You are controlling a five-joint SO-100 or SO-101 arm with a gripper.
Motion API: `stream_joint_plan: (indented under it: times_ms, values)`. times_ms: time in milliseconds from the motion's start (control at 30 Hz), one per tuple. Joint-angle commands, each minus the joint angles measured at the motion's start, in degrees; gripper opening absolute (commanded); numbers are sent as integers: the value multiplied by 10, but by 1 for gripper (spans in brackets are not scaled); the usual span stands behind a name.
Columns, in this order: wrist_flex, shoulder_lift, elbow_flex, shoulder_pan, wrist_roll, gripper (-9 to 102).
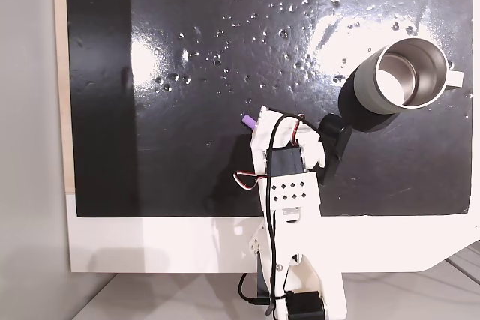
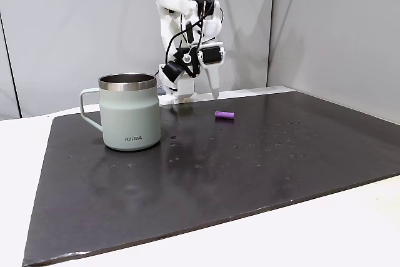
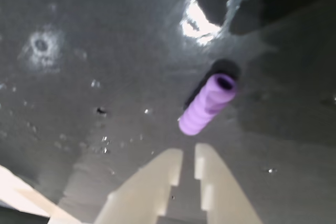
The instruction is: Grasp a pengrip and put it in the cup.
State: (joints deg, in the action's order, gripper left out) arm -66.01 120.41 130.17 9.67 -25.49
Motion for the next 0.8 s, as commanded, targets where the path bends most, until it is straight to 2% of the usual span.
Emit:
stream_joint_plan:
  times_ms: [0,267,767]
  values:
    - [-16,-10,-30,4,-7,8]
    - [-24,-59,-67,0,-40,14]
    - [-40,-184,-143,43,-70,17]
